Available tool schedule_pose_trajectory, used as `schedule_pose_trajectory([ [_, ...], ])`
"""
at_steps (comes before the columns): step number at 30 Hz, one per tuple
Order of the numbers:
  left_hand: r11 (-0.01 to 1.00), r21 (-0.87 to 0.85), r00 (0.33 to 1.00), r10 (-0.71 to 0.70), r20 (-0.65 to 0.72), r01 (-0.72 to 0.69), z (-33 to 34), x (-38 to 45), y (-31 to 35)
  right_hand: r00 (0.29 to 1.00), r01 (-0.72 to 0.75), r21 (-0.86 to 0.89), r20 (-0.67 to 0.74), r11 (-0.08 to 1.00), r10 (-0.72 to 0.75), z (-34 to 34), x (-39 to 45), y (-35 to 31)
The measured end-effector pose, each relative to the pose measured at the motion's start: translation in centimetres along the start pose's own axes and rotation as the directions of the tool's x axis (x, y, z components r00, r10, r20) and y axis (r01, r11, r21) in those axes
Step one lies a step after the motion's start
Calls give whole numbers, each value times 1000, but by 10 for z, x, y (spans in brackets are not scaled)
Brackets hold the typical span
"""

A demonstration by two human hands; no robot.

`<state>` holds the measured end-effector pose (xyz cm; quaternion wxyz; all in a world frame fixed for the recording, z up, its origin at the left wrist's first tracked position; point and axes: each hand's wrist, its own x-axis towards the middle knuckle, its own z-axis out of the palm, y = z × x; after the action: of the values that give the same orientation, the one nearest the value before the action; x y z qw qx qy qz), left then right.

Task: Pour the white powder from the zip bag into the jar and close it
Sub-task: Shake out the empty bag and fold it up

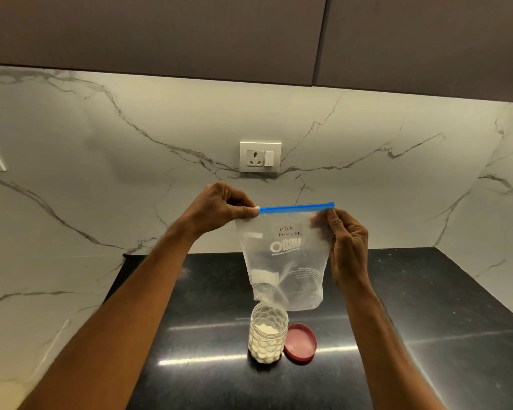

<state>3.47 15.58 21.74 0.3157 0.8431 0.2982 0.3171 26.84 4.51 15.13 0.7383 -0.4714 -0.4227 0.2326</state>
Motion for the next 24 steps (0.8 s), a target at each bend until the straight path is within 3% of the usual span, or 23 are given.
schedule_pose_trajectory([
  [17, 963, -269, 999, 34, -4, -34, -9, -10, -5, 1000, 8, 60, -10, 998, -7, 9, -2, -12],
  [21, 841, -541, 997, -54, -60, 13, 12, -16, -12, 998, -52, 171, -14, 984, 55, 14, -2, -16],
  [24, 726, -676, 991, -125, 46, 123, 32, -26, -23, 995, -85, 203, -30, 976, 93, 13, -1, -17],
])
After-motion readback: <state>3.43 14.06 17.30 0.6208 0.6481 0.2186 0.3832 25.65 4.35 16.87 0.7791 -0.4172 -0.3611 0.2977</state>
